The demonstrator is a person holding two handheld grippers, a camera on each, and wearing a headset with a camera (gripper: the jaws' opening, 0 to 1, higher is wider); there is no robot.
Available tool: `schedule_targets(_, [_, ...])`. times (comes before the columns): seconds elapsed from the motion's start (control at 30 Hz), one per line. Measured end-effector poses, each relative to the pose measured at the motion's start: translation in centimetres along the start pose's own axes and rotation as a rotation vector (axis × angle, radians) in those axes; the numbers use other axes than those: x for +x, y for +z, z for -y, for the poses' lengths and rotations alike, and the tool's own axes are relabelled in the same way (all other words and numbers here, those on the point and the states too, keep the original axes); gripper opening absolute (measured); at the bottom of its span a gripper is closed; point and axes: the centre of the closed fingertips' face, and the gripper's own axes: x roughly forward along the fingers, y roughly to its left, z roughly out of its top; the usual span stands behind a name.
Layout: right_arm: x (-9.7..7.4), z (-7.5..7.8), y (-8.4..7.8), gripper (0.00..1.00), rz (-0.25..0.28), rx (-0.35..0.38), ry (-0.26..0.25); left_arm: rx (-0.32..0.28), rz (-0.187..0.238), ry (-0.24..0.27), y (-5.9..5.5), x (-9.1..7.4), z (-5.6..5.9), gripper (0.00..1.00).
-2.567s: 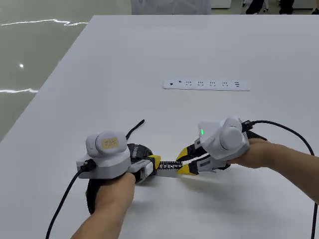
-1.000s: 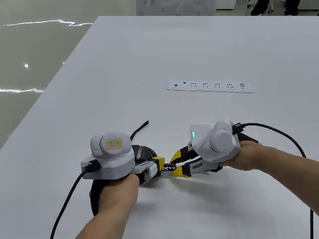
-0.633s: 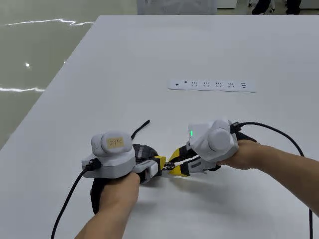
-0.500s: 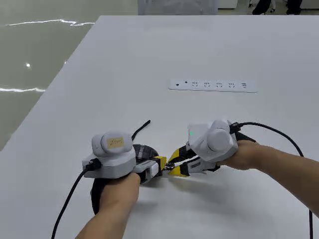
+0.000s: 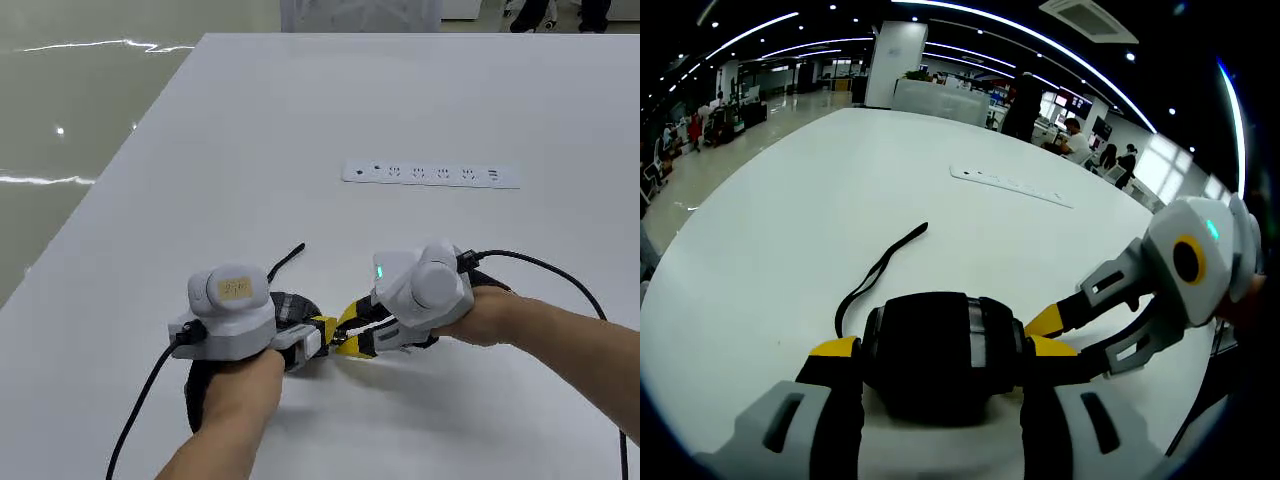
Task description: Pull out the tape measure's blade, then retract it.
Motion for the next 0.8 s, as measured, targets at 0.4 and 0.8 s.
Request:
schedule_targets(0.4, [0.3,0.0,0.1,0.14,-0.001,0.019,-0.020,0.003,-0.005,-0.006,0.5,0.4,-0.1,0.60])
schedule_targets(0.8, [0.4,-0.3,-0.4,0.14,-0.009,0.031,-0.049,0.049,-0.022,-0.024,-0.3,0.0,0.5,0.60])
